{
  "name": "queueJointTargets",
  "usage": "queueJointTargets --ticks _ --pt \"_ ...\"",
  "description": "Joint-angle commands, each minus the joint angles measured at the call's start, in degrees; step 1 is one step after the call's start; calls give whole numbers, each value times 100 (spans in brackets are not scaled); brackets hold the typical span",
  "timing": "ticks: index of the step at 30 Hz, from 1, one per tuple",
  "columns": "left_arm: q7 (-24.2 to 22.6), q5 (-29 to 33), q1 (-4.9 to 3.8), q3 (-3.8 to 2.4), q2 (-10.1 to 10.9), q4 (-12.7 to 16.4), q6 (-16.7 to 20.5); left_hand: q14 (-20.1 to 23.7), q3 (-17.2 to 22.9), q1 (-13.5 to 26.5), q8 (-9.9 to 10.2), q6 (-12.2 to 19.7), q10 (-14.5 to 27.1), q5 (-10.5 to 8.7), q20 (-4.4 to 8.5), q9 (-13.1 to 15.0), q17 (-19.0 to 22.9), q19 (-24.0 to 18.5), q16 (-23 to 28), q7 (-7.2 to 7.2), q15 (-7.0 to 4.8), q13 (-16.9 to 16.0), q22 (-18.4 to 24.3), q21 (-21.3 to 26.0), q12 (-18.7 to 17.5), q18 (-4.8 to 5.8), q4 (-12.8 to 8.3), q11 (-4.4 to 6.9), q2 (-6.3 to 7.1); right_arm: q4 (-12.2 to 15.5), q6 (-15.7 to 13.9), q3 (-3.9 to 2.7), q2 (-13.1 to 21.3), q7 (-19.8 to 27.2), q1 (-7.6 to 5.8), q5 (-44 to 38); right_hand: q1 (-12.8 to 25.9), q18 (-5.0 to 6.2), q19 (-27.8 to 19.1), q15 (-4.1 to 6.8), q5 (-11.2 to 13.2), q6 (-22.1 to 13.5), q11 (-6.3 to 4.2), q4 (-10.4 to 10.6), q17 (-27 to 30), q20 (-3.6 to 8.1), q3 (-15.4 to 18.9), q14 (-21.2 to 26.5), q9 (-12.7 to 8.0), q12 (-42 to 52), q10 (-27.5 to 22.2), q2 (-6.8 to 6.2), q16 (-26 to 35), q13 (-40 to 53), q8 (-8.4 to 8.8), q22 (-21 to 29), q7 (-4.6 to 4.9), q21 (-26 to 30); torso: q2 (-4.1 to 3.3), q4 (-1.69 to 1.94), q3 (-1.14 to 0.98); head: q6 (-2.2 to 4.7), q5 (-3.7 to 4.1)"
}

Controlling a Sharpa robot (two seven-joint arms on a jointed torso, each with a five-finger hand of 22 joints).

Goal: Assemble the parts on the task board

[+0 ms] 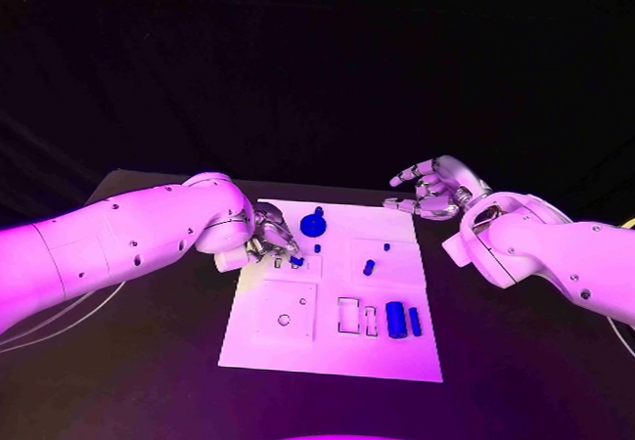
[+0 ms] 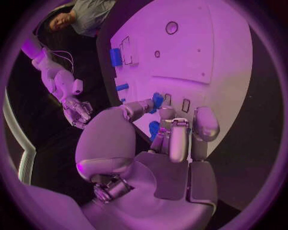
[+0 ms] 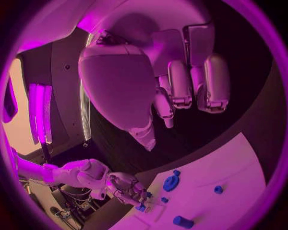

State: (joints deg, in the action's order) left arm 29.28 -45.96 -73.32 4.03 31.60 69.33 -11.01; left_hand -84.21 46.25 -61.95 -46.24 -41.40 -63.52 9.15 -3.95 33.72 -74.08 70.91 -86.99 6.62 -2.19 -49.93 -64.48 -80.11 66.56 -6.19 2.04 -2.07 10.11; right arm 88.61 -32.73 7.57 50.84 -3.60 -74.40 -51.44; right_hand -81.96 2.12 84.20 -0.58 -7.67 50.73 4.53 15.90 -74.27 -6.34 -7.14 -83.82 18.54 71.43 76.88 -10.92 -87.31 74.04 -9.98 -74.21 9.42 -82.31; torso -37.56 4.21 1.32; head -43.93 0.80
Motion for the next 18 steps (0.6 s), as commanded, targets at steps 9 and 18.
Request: queueJointTargets --ticks 9,18 --pt "-16 -235 1 37 42 206 533 -543 804 202 -245 -607 -810 1319 117 686 -1485 531 -249 -298 -158 -271 -454 -247 161 161 -411 268 -76 -5 14 -1 11 25 2 4 72 -6 205 54 -51 -35 -15 57 -971 38 -112 -456 31 -36 -127 139 46 -16 -104 -1081 -13 75 -7 -3 9 -21 -15" --pt "-2 -714 15 99 6 240 687 -545 803 299 -252 -754 -1058 1475 166 738 -1488 632 -250 -364 -210 -628 -574 -291 360 188 -436 327 -40 -9 13 -1 11 46 3 4 74 -6 204 56 -50 -34 -16 56 -971 39 -115 -457 32 -39 -128 139 47 -20 -110 -1079 -15 79 -13 -16 12 -41 -39"
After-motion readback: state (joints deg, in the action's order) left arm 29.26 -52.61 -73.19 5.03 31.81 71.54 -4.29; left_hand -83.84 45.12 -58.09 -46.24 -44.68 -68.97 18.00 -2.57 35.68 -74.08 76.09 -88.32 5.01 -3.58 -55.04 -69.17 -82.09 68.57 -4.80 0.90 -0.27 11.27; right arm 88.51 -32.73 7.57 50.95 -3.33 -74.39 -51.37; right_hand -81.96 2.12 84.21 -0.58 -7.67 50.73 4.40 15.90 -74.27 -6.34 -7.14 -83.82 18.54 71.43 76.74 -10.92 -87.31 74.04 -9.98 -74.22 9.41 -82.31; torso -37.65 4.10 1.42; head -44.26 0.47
